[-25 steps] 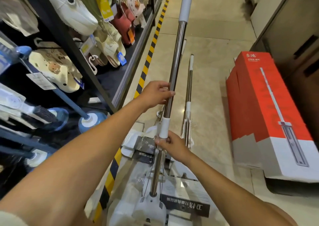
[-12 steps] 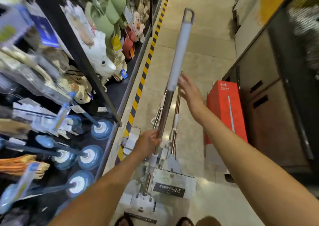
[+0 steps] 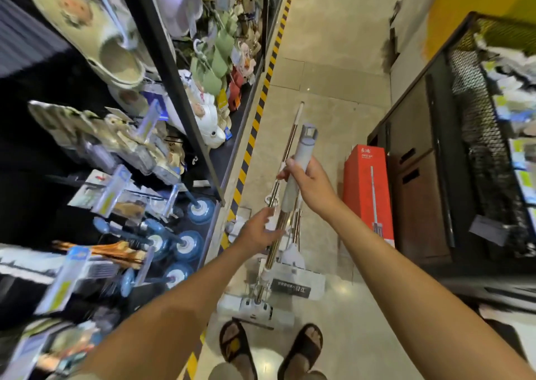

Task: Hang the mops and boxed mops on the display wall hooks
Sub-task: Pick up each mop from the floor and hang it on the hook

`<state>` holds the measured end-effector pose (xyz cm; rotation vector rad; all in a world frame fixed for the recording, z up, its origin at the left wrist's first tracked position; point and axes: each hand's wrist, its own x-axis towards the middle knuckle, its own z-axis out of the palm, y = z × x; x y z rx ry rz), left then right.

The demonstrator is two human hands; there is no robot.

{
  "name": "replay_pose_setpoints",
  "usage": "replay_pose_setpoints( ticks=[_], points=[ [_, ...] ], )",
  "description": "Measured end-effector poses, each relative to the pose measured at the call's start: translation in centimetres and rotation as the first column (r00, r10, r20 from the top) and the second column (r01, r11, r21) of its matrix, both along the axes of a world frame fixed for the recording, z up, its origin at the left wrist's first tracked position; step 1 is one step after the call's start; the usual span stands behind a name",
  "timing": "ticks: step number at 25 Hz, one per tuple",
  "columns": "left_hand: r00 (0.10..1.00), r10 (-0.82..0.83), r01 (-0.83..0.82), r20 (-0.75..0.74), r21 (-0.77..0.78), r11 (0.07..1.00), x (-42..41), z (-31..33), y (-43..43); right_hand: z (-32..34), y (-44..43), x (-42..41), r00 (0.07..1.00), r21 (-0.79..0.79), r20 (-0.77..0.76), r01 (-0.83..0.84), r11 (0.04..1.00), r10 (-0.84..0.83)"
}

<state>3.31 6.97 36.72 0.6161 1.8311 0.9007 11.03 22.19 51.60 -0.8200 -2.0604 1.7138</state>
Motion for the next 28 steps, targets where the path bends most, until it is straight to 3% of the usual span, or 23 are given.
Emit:
replay_pose_setpoints(
  ticks=[3,7,12,17,23,28],
  points=[
    [0.999,-0.035,0.037,-0.019,0.117,0.993,-0.6,4.5,0.3,1.5,-2.4,1.7,0.999,0.008,0.036,-0.002,1.000,0.002],
    [0.985,-0.156,0.164,-0.067,0.120,0.979,0.4,7.5,-1.2,2.9,-5.4,3.5,0.998,0.006,0.053,-0.033,0.999,0.033],
    [0.999,-0.043,0.044,-0.008,0.107,0.993,3.7,9.9,-4.2,3.8,-7.7,5.6,0.995,0.011,0.061,-0.081,0.997,0.080],
    [0.989,0.023,-0.017,-0.145,0.042,0.999,7.9,11.0,-7.7,5.2,-9.9,8.8,0.977,-0.044,0.076,-0.198,0.979,0.201],
    [0.881,0.171,-0.166,-0.441,0.049,0.985,15.3,16.6,-13.4,8.4,-14.0,13.3,0.883,-0.099,0.005,-0.467,0.879,0.470],
    [0.778,0.427,-0.402,-0.460,0.157,0.902,21.3,21.3,-20.1,14.0,-20.4,15.7,0.707,-0.123,-0.097,-0.706,0.697,0.700]
  ],
)
